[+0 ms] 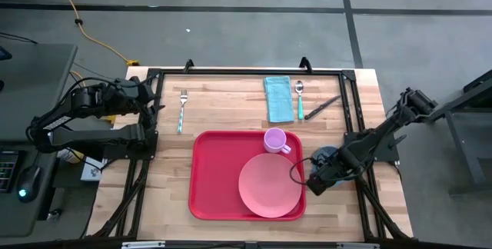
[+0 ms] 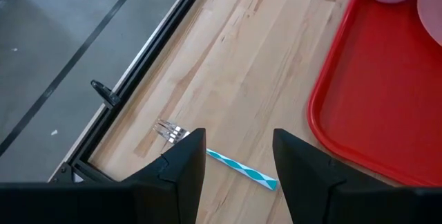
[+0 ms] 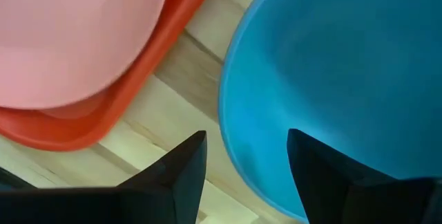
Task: Set up tray
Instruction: Put the blue bowl on the pink plate on the red serving tray
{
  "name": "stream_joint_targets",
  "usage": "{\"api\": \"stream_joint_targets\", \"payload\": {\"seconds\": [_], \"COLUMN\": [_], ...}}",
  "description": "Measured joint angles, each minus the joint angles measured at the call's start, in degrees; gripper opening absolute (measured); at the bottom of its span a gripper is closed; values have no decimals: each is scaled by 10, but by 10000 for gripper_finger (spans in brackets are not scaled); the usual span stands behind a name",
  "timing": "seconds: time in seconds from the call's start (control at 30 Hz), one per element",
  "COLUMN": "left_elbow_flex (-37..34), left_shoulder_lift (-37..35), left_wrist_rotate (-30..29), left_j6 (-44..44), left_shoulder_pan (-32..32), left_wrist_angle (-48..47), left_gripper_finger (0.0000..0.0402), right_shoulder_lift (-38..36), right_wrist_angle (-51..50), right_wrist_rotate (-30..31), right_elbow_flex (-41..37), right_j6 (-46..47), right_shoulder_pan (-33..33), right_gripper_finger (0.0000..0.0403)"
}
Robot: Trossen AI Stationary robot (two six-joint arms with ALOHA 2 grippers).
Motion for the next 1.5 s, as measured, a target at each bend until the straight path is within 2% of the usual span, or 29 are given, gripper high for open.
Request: {"api": "stream_joint_targets", "payload": {"seconds": [0.17,0.53,0.67,0.83,0.9,1.1,1.27,1.5], "left_elbow_flex": [0,0,0,0,0,0,0,0], "left_shoulder_lift": [0,0,0,0,0,0,0,0], "left_wrist_rotate": [0,-1,-1,-1,-1,-1,-2,-2], "left_j6": [0,0,0,0,0,0,5,8], "left_shoulder_pan": [0,0,0,0,0,0,0,0], "left_wrist_angle": [0,0,0,0,0,0,1,4], "left_gripper_finger": [200,200,200,200,200,200,200,200], "right_shoulder_lift": [22,72,74,74,74,64,43,41], "right_wrist_angle": [23,26,13,20,22,29,16,-9], "right_wrist_rotate": [-15,-4,0,-19,-35,-75,-71,-30], "right_elbow_flex": [0,0,0,0,0,2,34,138], "right_j6": [-2,4,33,44,47,95,115,115], "right_shoulder_pan": [8,12,12,12,12,12,7,-18], "right_gripper_finger": [181,179,143,36,11,2,0,0]}}
